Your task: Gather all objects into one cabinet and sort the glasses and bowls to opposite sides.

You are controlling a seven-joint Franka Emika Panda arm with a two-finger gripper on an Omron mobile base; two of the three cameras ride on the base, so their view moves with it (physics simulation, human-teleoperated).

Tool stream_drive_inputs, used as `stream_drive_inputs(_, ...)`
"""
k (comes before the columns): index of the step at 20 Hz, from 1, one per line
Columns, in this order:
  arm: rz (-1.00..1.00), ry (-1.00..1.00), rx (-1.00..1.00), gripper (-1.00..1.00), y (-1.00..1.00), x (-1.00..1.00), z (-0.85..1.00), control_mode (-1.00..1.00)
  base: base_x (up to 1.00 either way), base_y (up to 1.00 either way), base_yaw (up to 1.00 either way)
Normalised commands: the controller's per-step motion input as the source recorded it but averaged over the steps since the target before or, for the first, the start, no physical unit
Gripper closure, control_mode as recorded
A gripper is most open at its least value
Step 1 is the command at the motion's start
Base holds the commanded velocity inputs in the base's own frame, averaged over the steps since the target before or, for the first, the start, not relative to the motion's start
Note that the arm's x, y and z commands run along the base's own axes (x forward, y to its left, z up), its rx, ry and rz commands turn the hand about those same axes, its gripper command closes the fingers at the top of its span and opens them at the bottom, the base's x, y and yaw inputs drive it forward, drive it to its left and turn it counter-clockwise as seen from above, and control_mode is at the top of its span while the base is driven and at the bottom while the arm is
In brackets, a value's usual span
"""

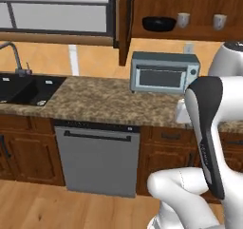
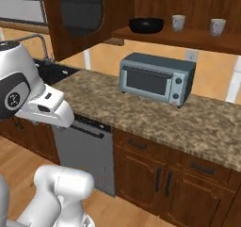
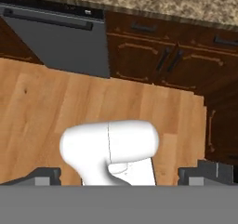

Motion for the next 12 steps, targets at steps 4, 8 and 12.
stream_drive_inputs(4, 0.00, 0.00, 0.00, -1.00, 0.00, 0.00, 0.00, 1.00, -0.30, 0.36, 0.99)
stream_drive_inputs(8, 0.00, 0.00, 0.00, -1.00, 0.00, 0.00, 0.00, 1.00, -0.26, 0.29, 1.00)
stream_drive_inputs(12, 0.00, 0.00, 0.00, -1.00, 0.00, 0.00, 0.00, 1.00, -0.19, 0.19, 1.00)
